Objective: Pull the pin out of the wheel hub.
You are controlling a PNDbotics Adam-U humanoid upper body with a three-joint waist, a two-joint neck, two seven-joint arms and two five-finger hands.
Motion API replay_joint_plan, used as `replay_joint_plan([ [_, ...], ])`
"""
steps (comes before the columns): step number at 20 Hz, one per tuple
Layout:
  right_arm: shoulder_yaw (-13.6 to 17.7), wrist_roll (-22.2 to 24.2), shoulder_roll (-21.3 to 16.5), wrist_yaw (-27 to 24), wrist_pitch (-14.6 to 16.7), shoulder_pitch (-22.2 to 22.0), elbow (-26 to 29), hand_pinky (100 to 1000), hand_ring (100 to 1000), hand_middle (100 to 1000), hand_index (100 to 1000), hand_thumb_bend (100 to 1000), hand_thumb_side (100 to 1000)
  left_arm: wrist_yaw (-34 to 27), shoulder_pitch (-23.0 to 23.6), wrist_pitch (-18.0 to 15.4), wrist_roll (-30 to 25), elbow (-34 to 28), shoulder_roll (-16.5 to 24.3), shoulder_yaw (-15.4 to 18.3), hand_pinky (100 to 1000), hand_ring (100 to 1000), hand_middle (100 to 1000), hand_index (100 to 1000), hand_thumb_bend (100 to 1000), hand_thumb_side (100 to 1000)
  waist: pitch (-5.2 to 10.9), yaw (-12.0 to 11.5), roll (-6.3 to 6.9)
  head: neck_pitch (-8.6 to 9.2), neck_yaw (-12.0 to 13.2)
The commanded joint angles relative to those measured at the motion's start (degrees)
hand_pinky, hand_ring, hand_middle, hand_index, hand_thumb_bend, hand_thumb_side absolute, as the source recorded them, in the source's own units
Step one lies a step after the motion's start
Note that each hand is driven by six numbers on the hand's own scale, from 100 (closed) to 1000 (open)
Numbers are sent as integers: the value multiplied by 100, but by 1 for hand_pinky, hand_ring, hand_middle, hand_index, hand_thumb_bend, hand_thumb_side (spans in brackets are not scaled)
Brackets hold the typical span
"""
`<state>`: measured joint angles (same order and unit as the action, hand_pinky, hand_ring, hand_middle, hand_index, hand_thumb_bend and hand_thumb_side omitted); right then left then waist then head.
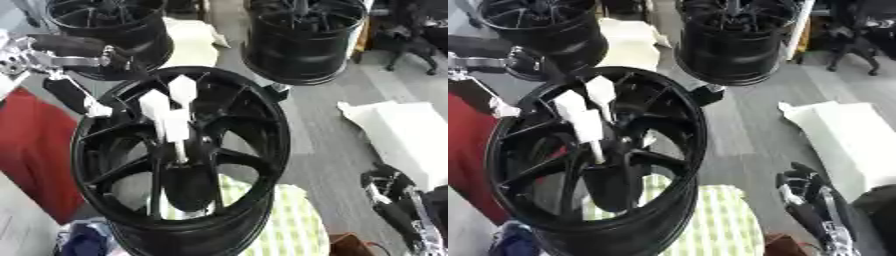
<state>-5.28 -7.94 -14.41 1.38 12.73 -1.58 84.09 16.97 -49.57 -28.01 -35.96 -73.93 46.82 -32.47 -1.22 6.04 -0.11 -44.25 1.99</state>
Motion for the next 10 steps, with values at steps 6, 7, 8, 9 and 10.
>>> replay_joint_plan([
  [6, 25, 1, -95, 21, 14, 26, 48, 687, 675, 679, 831, 269, 424, 310, -294, -1923, -1601, 459, -229, -111, 871, 847, 861, 908, 208, 336, 71, 44, -1, 14, 35],
  [7, 24, 3, -93, 20, 14, 25, 47, 687, 675, 679, 831, 269, 424, 357, -321, -1953, -1601, 511, -267, -109, 880, 855, 870, 910, 209, 337, 72, 49, -3, 14, 37],
  [8, 25, 3, -92, 20, 14, 24, 46, 687, 675, 679, 831, 269, 424, 408, -346, -1983, -1601, 561, -304, -104, 882, 858, 873, 911, 210, 338, 72, 52, -4, 14, 39],
  [9, 26, 3, -90, 19, 14, 23, 46, 687, 675, 679, 831, 269, 424, 457, -367, -2013, -1601, 612, -338, -99, 893, 869, 884, 913, 212, 339, 73, 56, -5, 14, 41],
  [10, 26, 2, -89, 18, 14, 23, 46, 687, 675, 679, 831, 269, 424, 502, -385, -2040, -1601, 660, -369, -91, 897, 873, 889, 914, 215, 338, 74, 59, -6, 14, 44],
])
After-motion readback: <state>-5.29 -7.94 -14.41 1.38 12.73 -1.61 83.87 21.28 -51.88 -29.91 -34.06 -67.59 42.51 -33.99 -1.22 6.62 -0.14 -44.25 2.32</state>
